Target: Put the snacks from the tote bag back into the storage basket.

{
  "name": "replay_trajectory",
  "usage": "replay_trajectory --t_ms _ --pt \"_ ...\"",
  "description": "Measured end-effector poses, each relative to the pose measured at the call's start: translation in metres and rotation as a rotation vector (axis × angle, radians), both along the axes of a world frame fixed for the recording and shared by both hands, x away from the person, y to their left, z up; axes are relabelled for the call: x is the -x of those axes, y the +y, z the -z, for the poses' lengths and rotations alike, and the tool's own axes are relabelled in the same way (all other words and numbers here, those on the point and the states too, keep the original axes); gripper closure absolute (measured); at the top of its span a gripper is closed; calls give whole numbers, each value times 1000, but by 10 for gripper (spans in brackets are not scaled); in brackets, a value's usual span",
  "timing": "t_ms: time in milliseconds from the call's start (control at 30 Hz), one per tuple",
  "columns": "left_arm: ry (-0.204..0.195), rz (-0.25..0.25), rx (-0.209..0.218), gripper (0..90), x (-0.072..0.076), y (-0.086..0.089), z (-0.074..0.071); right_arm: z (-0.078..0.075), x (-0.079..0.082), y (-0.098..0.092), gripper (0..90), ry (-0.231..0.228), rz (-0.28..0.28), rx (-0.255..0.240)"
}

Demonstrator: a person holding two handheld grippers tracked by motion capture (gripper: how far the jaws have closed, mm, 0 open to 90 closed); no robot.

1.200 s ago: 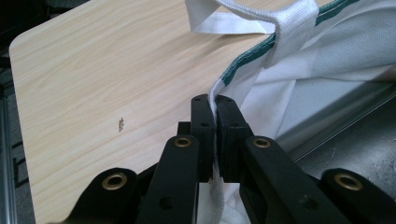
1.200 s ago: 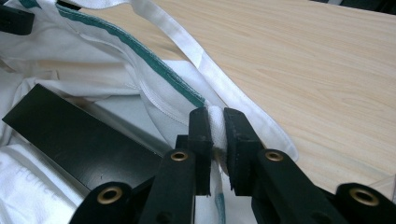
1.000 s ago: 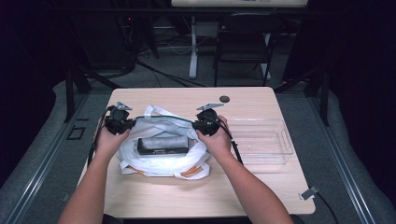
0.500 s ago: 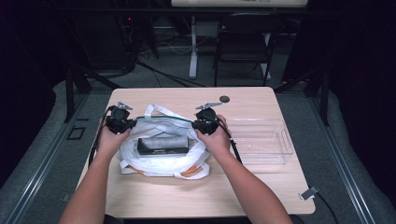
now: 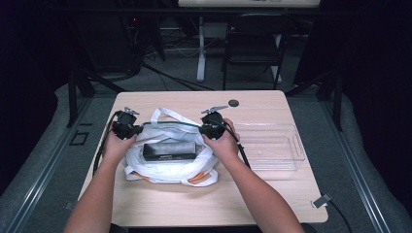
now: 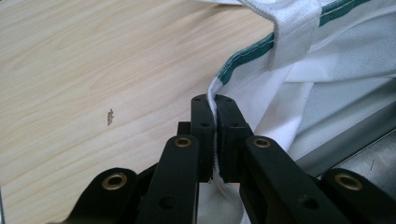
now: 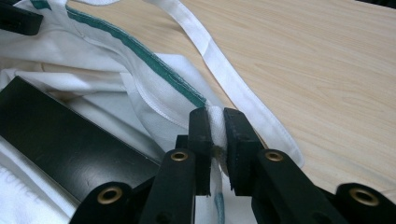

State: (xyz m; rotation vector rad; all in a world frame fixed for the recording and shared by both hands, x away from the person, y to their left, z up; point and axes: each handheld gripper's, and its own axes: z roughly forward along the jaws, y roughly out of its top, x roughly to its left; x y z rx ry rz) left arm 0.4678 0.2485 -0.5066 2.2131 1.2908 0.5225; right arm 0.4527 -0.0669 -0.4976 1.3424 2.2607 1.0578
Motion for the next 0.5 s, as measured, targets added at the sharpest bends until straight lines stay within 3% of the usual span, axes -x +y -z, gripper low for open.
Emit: replay_trajectory --t_ms 500 --pt "25 -3 -20 873 -4 0 8 2 -6 6 821 18 1 56"
